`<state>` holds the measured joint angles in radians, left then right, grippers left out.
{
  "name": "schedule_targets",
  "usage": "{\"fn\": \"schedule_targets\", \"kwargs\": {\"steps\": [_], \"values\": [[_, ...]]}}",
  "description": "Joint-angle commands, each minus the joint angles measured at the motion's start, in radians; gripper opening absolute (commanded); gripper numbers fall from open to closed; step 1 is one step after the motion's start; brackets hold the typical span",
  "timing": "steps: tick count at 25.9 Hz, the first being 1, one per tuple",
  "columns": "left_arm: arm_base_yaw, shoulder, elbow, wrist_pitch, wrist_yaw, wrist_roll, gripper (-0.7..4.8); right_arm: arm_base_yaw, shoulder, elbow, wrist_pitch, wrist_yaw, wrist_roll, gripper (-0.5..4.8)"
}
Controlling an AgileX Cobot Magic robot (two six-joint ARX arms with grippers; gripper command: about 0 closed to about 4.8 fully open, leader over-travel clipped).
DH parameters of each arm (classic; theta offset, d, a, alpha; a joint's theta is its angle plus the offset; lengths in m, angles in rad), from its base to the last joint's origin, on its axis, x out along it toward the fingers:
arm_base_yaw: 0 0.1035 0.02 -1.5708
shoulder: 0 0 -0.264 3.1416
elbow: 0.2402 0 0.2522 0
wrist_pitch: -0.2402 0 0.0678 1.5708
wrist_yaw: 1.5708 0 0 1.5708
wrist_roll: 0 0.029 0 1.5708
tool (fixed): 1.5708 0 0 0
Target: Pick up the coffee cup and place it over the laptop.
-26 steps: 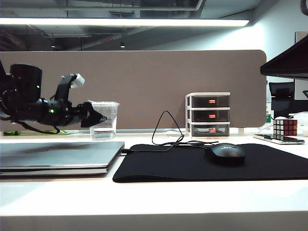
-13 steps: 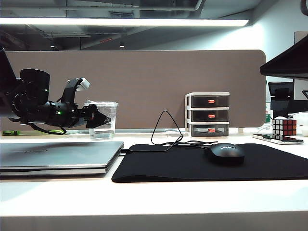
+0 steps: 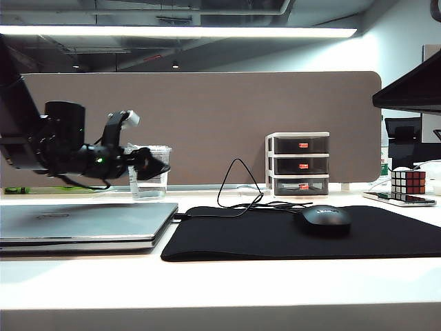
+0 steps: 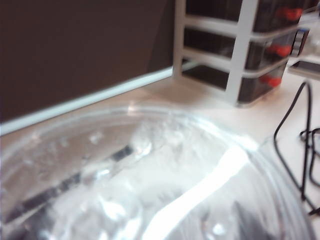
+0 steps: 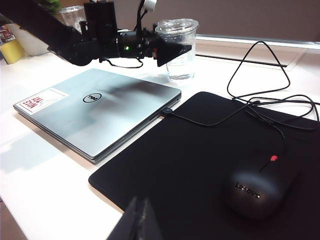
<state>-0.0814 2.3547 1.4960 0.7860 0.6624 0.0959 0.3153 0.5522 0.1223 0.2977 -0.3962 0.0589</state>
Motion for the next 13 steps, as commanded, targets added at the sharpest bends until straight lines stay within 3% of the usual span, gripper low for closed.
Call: {"fn": "schedule_targets", "kwargs": {"steps": [1,13], "values": [[-0.005,0.034,0.056,-0.015,-0.008,-0.003,4.79,0.0,-0.002,0.007,0.018,-0.002,-0.003,-0.05],[-0.005,0.04,0.066,-0.038,-0.023,-0.003,4.79,0.001,-0.002,0.007,0.021,-0.002,-0.002,-0.05]]}}
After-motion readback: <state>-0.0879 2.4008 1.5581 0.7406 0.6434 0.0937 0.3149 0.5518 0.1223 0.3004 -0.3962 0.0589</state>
